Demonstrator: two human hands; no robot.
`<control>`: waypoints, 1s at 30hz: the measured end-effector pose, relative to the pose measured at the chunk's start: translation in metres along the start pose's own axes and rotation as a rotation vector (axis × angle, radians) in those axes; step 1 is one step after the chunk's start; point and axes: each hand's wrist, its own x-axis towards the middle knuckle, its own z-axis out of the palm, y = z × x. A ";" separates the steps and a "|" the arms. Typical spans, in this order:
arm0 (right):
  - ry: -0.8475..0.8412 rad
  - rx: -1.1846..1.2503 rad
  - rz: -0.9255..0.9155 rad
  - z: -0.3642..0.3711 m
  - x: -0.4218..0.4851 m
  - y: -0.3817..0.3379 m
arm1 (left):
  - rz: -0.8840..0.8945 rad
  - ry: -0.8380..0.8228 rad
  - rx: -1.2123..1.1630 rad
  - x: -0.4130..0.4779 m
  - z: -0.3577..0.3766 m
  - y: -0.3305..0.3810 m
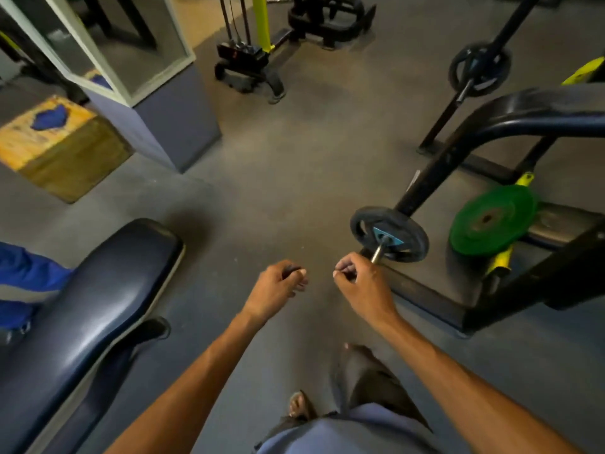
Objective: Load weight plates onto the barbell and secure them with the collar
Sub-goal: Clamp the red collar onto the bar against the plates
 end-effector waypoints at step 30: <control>-0.095 -0.153 0.223 -0.042 0.805 -0.027 | 0.286 -0.339 0.680 0.797 -0.168 0.280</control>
